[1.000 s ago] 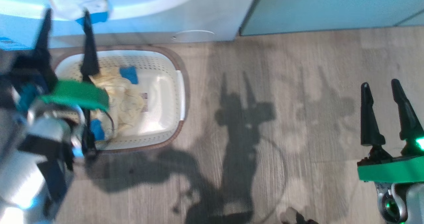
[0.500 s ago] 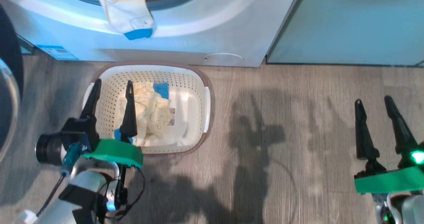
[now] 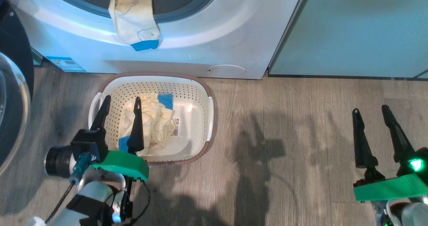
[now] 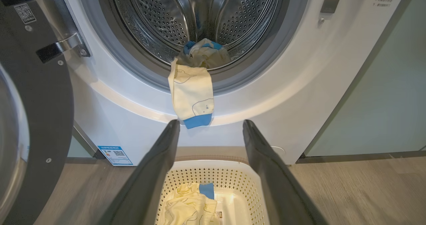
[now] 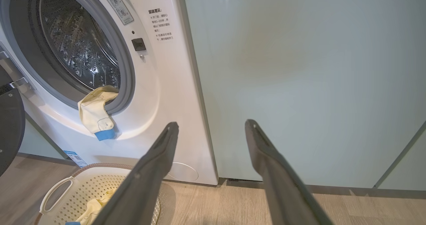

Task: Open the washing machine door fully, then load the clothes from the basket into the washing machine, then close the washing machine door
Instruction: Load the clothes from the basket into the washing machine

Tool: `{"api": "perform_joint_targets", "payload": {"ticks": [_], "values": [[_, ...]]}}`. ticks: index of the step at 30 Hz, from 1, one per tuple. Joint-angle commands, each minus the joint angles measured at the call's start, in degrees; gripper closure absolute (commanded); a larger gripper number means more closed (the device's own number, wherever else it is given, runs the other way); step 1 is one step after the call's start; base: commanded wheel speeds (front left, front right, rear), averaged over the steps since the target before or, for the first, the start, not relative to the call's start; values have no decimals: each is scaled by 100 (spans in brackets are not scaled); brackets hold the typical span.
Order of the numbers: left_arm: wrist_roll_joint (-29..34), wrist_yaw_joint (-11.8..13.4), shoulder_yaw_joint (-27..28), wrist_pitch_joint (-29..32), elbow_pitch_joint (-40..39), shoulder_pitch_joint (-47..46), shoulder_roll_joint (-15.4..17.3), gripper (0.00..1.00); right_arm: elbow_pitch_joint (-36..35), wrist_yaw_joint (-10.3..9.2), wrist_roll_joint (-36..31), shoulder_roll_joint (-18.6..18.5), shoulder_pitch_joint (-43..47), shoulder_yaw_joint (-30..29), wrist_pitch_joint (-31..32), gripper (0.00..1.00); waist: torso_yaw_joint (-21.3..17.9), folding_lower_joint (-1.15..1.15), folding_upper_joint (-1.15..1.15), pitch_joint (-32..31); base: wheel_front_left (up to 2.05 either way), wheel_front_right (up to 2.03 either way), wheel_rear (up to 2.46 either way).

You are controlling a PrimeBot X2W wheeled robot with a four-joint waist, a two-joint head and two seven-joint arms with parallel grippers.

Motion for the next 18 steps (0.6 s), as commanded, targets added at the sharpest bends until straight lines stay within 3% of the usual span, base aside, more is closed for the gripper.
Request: {"api": "perform_joint_targets", "payload": {"ticks": [1, 18], "values": [[-72, -15, 216, -54, -154, -82, 87, 0, -160, -16, -48, -94, 17, 143, -38, 0, -5, 1, 0, 0, 0, 0, 0], [-165, -70, 221, 103, -37, -392, 147, 0, -200, -16, 93, -90, -101, 222, -38, 0, -164, 1, 0, 326, 0, 0, 0]]}}
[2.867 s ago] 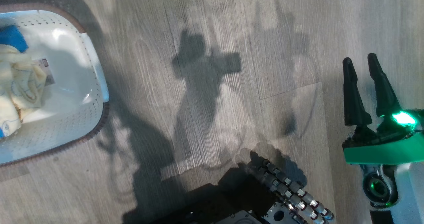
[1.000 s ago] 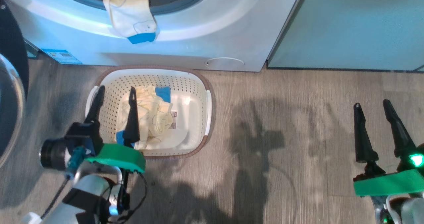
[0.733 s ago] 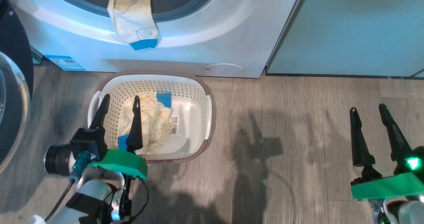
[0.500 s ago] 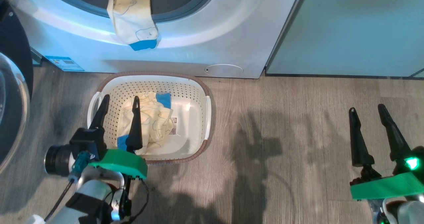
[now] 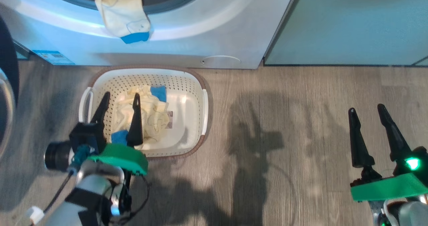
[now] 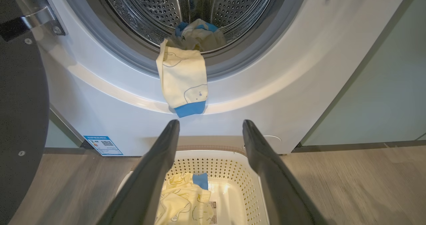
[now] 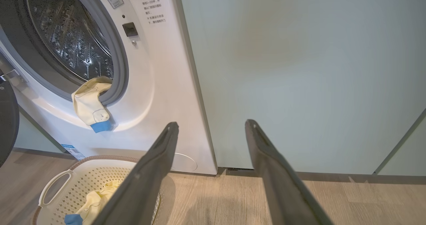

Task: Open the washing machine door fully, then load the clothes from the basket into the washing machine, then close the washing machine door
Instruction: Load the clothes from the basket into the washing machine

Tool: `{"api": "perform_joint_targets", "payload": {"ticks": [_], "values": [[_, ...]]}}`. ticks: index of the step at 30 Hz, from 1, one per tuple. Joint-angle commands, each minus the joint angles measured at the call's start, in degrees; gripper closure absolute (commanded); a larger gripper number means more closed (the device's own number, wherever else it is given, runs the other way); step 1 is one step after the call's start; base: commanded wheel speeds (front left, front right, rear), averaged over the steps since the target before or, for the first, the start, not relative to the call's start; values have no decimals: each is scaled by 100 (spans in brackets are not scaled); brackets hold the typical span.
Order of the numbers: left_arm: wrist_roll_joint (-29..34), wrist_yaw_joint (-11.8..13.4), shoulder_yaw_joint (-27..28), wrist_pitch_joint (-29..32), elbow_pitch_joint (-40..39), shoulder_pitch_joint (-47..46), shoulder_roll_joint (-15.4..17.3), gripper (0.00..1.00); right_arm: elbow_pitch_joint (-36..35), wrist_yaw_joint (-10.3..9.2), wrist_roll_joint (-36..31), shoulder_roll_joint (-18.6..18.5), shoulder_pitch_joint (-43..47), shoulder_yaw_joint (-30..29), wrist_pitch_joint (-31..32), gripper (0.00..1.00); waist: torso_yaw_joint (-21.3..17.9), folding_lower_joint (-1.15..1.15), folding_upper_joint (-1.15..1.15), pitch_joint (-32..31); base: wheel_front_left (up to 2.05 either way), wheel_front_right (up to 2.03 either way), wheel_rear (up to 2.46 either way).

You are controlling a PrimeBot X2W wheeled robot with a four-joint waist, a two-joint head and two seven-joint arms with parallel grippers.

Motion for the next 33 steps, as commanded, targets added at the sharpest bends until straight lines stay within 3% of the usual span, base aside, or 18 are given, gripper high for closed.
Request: {"api": "perform_joint_targets", "payload": {"ticks": [1, 27, 33], "values": [[-30, -52, 217, 32, -91, -355, 150, 0, -199, -16, 46, -89, -103, 116, -38, 0, -39, 0, 0, 125, 0, 0, 0], [-361, -946, 486, 166, 2499, -3112, 523, 0, -321, -16, 673, -87, -738, 268, -38, 0, -836, 0, 0, 1770, 0, 0, 0], [-405, -1004, 560, 173, 3180, -3696, 583, 0, -303, -16, 769, -87, -838, 341, -38, 0, -947, 0, 0, 1937, 0, 0, 0]]}}
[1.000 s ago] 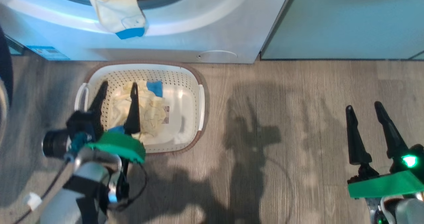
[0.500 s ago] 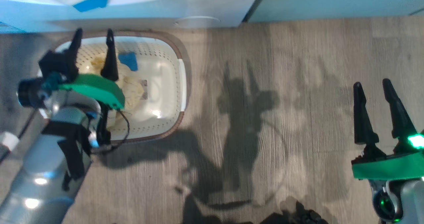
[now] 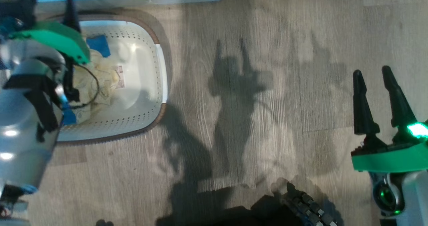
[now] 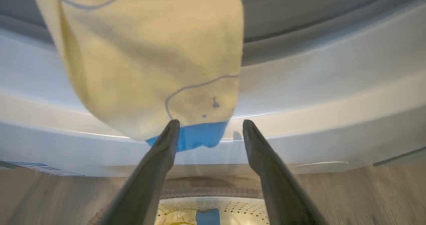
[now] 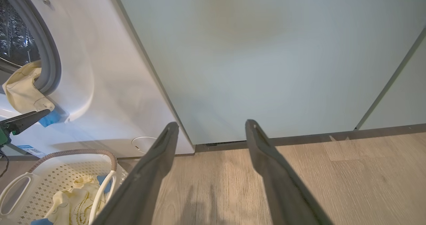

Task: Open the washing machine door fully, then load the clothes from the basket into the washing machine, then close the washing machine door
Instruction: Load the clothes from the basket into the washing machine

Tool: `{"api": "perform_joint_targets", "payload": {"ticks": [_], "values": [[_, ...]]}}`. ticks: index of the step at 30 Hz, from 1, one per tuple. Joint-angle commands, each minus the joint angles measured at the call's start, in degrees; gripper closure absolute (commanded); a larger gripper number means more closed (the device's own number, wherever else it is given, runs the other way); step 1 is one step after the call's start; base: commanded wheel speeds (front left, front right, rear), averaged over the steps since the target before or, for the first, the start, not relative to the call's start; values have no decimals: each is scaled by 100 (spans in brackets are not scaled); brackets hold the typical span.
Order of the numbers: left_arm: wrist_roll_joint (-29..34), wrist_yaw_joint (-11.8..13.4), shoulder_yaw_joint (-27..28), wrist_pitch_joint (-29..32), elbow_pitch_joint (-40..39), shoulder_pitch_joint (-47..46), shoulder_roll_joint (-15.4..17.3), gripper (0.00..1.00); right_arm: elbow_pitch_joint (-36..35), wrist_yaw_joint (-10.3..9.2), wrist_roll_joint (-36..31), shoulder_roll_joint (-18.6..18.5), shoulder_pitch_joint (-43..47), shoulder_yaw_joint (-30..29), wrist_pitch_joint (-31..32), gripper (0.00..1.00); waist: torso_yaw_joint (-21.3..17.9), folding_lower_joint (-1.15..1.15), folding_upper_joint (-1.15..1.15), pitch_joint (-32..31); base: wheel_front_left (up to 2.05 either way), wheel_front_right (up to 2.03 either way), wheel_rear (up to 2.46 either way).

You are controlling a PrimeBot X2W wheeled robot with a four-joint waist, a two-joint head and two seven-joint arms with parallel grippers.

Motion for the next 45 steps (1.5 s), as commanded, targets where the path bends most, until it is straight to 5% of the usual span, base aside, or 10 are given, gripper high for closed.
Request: {"api": "perform_joint_targets", "payload": {"ticks": [1, 11, 15, 31, 38, 45], "values": [[-35, 13, 209, -15, 57, -219, 312, 0, -156, -16, 75, -87, -69, 127, -38, 0, -65, -1, 0, 71, 0, 0, 0], [36, 45, 211, -247, 1058, -851, 293, 0, -130, -16, 237, -86, -195, 251, -38, 0, -248, -1, 0, 207, 0, 0, 0], [54, 38, 193, -322, 1302, -975, 259, 100, -111, -16, 265, -86, -194, 248, -38, 0, -261, -1, 0, 228, 0, 0, 0], [-109, -233, -11, -169, 1149, -512, -7, 100, -94, -16, 206, -86, -119, 124, -38, 0, 17, -1, 0, 77, 0, 0, 0], [-335, -179, 3, 789, -324, 140, 328, 100, -114, -16, 171, -86, -36, 35, -38, 0, 192, -1, 0, -9, 0, 0, 0], [-348, 281, 242, 1791, -2537, 693, 1026, 100, -118, -16, 240, -86, -40, 54, -38, 0, 251, -1, 0, -72, 0, 0, 0]]}}
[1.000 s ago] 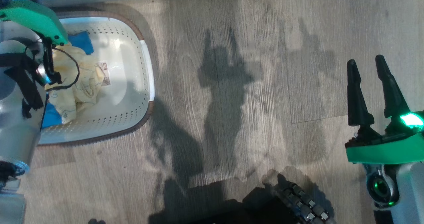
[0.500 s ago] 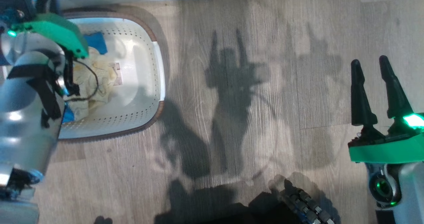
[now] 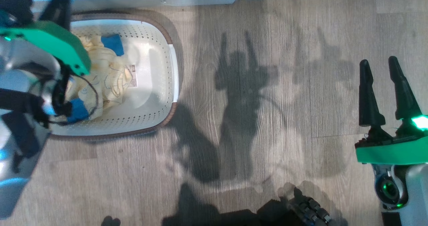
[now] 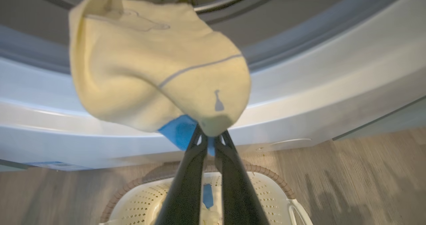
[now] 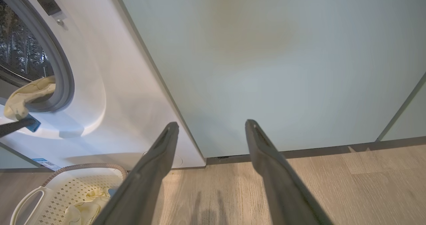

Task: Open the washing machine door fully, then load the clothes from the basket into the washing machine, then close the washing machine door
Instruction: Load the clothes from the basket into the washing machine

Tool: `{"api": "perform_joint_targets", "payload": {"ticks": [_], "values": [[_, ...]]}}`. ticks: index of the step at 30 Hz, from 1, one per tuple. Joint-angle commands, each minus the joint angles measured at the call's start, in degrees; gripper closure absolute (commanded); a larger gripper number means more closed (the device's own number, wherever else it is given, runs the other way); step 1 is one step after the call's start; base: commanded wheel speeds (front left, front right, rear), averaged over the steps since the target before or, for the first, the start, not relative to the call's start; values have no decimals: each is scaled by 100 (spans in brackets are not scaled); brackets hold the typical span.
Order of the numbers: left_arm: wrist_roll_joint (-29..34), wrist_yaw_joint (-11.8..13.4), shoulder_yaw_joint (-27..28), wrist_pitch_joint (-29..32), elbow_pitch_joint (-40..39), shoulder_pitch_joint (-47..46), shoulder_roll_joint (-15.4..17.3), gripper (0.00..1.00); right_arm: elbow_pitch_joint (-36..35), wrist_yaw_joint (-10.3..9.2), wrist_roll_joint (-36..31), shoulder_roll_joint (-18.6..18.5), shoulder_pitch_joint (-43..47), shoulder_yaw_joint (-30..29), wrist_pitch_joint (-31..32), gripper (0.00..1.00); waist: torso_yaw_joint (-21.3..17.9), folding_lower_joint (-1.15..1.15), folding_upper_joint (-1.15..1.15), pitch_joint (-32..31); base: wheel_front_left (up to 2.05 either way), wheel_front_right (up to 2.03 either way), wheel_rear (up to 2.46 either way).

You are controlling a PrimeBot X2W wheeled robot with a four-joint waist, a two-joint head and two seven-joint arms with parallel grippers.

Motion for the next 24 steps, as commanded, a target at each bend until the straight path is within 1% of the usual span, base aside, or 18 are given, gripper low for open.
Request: {"api": "perform_joint_targets", "payload": {"ticks": [1, 4, 6, 11, 13, 15, 16, 18, 19, 21, 24], "values": [[75, 88, 289, 133, -376, -36, 383, 100, -165, -16, 31, -86, 188, 95, -38, 0, -12, 1, 0, -5, 0, 0, 0], [155, 265, 411, 474, -992, -11, 674, 100, -148, -16, 99, -86, 156, 133, -38, 0, -68, 1, 0, -21, 0, 0, 0], [177, 331, 493, 692, -1258, -74, 846, 100, -140, -16, 151, -86, 131, 165, -38, 0, -131, 1, 0, -20, 0, 0, 0], [202, 322, 582, 1247, -1519, -446, 1234, 100, -112, -16, 328, -86, 83, 268, -38, 0, -367, 1, 0, 10, 0, 0, 0], [203, 258, 583, 1464, -1480, -667, 1380, 100, -103, -16, 412, -86, 70, 312, -38, 0, -488, 1, 0, 42, 0, 0, 0], [156, 190, 581, 1676, -1373, -910, 1471, 100, -93, -16, 491, -86, 66, 345, -38, 0, -609, 1, 0, 80, 0, 0, 0], [156, 190, 581, 1676, -1373, -910, 1471, 100, -93, -16, 491, -86, 66, 345, -38, 0, -609, 1, 0, 80, 0, 0, 0], [162, 129, 568, 1880, -1226, -1161, 1589, 100, -85, -16, 568, -86, 65, 392, -38, 0, -734, 1, 0, 128, 0, 0, 0], [147, 57, 550, 2076, -1035, -1427, 1681, 100, -78, -16, 629, -86, 71, 434, -38, 0, -846, 1, 0, 185, 0, 0, 0], [116, -16, 543, 2245, -804, -1691, 1753, 100, -81, -16, 703, -86, 63, 490, -38, 0, -967, 1, 0, 255, 0, 0, 0], [113, -133, 542, 2337, -416, -2098, 1835, 100, -71, -16, 808, -86, 50, 567, -38, 0, -1137, 1, 0, 360, 0, 0, 0]]}}
